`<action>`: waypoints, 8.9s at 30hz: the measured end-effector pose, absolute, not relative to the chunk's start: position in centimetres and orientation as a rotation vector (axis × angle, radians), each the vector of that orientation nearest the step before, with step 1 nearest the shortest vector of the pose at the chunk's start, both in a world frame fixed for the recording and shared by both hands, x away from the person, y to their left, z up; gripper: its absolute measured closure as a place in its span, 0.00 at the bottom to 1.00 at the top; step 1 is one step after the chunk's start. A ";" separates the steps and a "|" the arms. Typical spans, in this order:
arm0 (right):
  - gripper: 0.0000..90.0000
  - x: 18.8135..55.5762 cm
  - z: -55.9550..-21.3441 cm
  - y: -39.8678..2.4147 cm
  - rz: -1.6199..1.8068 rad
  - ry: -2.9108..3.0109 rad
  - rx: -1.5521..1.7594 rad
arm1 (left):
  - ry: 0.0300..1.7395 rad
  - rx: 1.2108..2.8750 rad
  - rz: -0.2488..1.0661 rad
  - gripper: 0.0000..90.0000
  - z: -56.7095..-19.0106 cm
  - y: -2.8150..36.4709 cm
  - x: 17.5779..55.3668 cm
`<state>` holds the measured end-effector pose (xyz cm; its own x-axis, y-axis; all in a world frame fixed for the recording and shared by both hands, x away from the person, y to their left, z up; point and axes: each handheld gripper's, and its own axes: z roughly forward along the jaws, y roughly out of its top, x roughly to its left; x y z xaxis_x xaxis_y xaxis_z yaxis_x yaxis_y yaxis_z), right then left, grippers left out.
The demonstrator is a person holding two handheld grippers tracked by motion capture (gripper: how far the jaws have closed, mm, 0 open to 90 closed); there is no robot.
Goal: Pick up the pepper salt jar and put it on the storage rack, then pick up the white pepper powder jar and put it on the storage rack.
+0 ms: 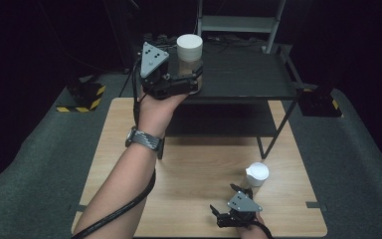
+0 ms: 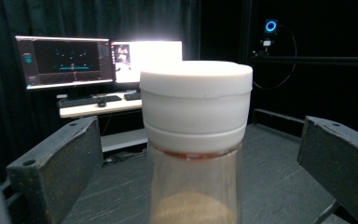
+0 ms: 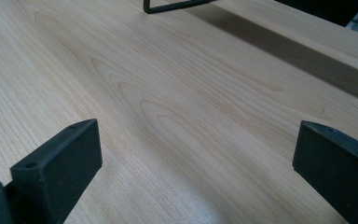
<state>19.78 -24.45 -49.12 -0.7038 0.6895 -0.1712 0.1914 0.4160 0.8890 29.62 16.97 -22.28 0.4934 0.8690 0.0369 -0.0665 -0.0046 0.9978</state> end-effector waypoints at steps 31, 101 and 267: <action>0.00 19.7 -49.1 -24.4 1.247 2.151 0.736 | 0.767 1.425 0.845 0.00 -25.2 19.2 25.6; 0.00 19.5 -49.1 -24.0 1.223 2.146 0.725 | 0.874 1.735 0.650 0.00 -48.1 22.7 19.1; 0.31 20.1 -51.9 -31.8 1.476 1.722 1.103 | 0.813 2.030 0.771 0.01 -48.2 19.6 18.9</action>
<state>20.12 -31.83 -51.94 -0.4672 0.8816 0.0675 0.2017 0.0320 0.9789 18.89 19.58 -48.19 0.6079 0.7594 0.2321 0.2717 -0.4736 0.8378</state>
